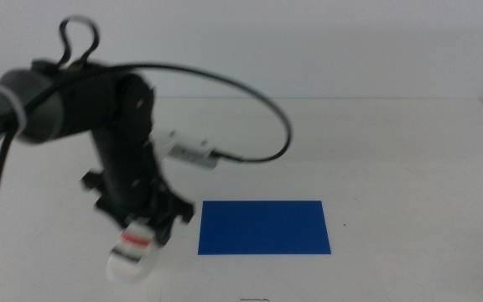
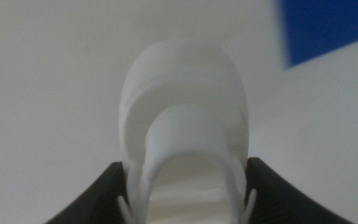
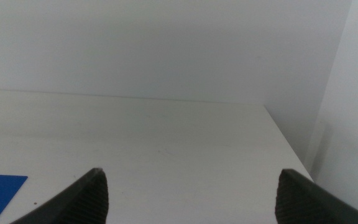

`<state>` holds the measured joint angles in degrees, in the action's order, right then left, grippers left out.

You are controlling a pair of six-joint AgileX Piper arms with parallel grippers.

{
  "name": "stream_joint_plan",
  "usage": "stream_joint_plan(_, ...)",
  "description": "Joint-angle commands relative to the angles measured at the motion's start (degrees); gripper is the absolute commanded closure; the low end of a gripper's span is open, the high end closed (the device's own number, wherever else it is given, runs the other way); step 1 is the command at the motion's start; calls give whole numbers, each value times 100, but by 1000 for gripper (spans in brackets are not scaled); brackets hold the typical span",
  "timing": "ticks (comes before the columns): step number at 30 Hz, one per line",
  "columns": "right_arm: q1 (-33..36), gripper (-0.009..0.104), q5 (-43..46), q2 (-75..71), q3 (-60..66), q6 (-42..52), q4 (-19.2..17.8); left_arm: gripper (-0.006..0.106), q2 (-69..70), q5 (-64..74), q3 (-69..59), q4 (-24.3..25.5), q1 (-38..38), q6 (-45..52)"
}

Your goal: Use one arm to grab the shoe from the table and place it on the mat.

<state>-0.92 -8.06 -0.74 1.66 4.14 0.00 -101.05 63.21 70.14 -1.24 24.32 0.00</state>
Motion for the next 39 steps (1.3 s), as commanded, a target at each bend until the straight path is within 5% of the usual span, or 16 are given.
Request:
stream_joint_plan(1,9,1,433,-111,-106,25,-51,102,156,401,728,63,238,-90)
stream_joint_plan(10,9,1,433,-111,-106,25,-51,102,-1082,1258,2778,41,869,945)
stream_joint_plan(25,9,1,433,-111,-106,25,-51,102,-1889,1176,3255,496,1832,4495)
stream_joint_plan(39,9,1,433,-111,-106,25,-51,102,-2088,540,3255,374,1839,5110)
